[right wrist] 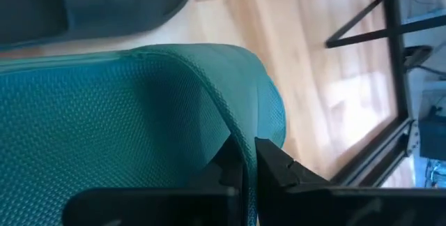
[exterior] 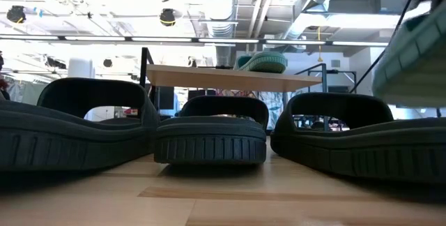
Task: Pick and place slides into the shelf
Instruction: Put the green slide on the shelf
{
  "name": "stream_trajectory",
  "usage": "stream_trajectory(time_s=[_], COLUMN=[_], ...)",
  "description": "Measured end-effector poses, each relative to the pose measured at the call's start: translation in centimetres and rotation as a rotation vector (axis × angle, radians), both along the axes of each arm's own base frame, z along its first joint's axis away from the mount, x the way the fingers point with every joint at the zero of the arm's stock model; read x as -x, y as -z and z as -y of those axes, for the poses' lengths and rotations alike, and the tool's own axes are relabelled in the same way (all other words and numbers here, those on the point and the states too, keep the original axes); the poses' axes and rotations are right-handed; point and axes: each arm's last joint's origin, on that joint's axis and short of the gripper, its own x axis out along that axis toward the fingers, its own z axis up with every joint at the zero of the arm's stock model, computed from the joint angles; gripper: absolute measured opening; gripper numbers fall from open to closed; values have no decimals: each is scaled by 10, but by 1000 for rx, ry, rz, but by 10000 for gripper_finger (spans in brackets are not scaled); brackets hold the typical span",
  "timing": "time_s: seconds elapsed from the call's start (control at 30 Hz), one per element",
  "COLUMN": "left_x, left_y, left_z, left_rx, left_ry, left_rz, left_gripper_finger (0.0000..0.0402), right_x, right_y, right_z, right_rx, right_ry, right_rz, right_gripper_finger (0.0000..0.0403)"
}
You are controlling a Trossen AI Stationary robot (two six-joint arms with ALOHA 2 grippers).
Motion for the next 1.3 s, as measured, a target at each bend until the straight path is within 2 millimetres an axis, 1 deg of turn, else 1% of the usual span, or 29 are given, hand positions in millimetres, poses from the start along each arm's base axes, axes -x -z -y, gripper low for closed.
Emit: stream_trajectory(time_s=[0.13, 0.27, 0.47, 0.73, 0.93, 1.07, 1.3], left_x=[0, 0, 0, -1, -1, -1, -1], left_y=[0, -1, -3, -4, -6, -7, -8], left_z=[0, 0, 0, 0, -1, -2, -2], left_rx=[0, 0, -1, 2, 0, -2, -2], left_ry=[0, -1, -7, -10, -48, -63, -63], left_rz=[2, 14, 28, 47, 65, 80, 84], left_gripper_finger=[139, 139, 139, 139, 139, 139, 139], right_x=[3, 2, -10, -27, -45, -62, -91], right_y=[-20, -39, -65, -100, -122, -133, -152], right_z=[14, 31, 56, 91, 123, 144, 178], right_rx=[-5, -8, 39, 152, 206, 219, 269], right_ry=[-25, -69, -166, -272, -313, -326, -368], right_rz=[37, 66, 79, 68, 40, 83, 220], right_gripper_finger=[3, 2, 1, 1, 1, 1, 1])
